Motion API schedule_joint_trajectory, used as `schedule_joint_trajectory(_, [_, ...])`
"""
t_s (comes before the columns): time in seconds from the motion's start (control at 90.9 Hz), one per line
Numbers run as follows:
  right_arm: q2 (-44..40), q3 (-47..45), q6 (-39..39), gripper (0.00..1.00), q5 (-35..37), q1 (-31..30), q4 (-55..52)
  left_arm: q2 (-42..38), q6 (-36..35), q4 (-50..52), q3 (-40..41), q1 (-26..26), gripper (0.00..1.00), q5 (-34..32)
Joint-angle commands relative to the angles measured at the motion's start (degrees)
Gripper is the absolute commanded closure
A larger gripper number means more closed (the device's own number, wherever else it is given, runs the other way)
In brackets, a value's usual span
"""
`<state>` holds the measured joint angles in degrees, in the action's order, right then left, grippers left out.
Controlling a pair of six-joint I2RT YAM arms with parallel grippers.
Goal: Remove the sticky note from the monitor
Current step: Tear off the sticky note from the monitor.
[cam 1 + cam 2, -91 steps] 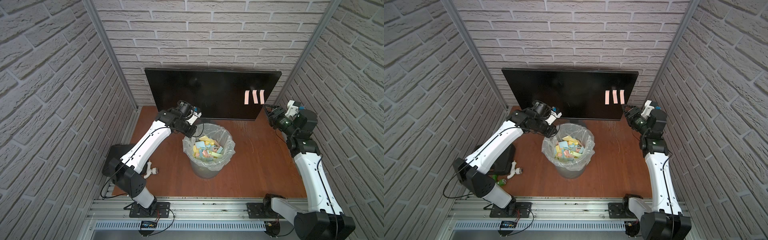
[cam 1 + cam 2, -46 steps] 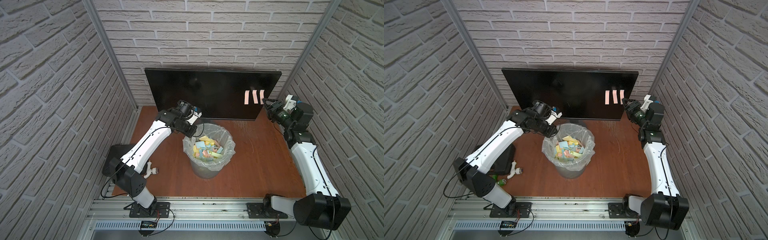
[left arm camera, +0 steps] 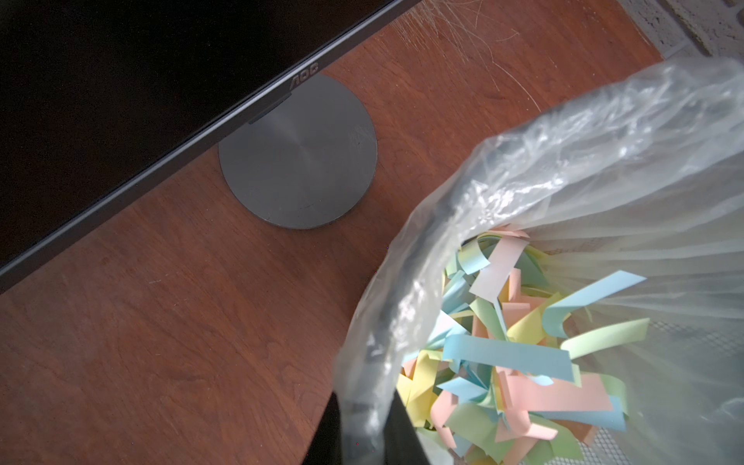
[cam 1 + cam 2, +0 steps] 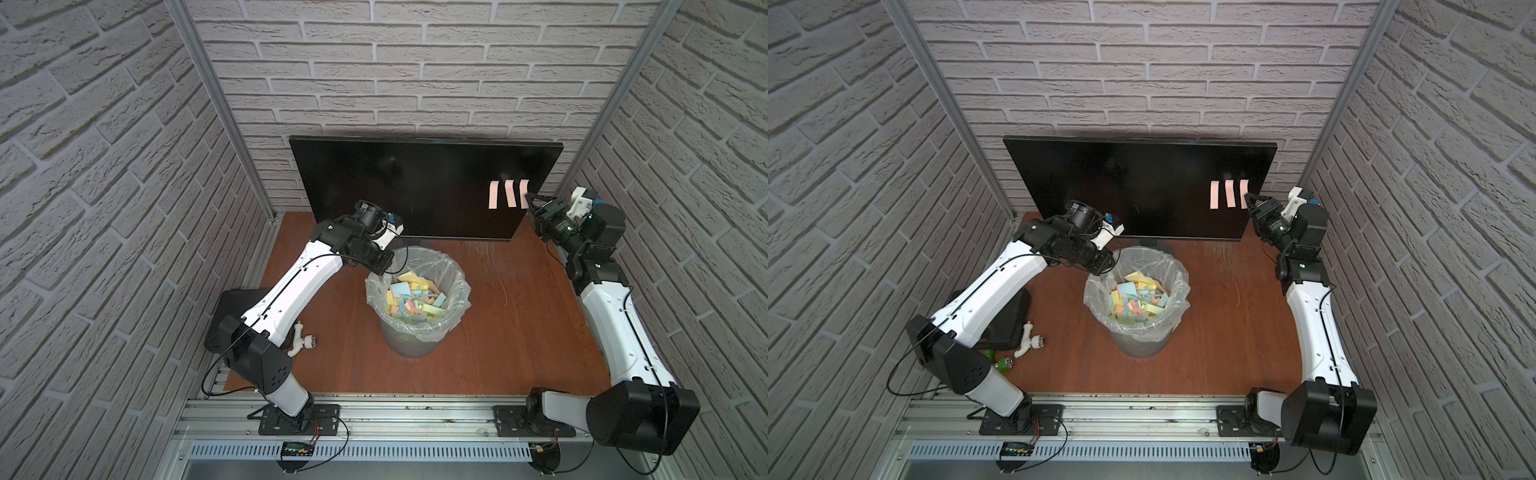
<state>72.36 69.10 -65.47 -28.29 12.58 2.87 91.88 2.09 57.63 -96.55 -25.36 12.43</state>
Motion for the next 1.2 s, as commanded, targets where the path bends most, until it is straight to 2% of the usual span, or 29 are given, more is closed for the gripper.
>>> schedule_joint_trajectory(0.0, [0.9, 1.34, -0.88, 0.53, -0.53, -0.46, 4.59, 0.23, -1.38, 0.38, -1.64, -0.03, 0.83, 0.65])
schedule_joint_trajectory(0.253, [1.6, 1.83, -0.64, 0.53, -0.31, -1.31, 4.51, -0.11, -1.45, 0.38, -1.42, -0.04, 0.83, 0.59])
schedule_joint_trajectory(0.517, [0.88, 2.21, -0.8, 0.62, -0.01, -1.86, 4.74, -0.22, -1.47, 0.38, -1.29, -0.03, 0.83, 0.67])
schedule_joint_trajectory(0.858, [-0.26, 2.84, -0.31, 0.96, 0.34, -2.12, 3.57, -0.38, -1.47, 0.38, -1.08, -0.04, 0.83, 0.5])
schedule_joint_trajectory(1.188, [-3.91, 3.16, 1.77, 0.97, 0.76, -2.12, 0.42, -0.56, -1.53, 0.38, -1.03, -0.03, 0.83, 0.41])
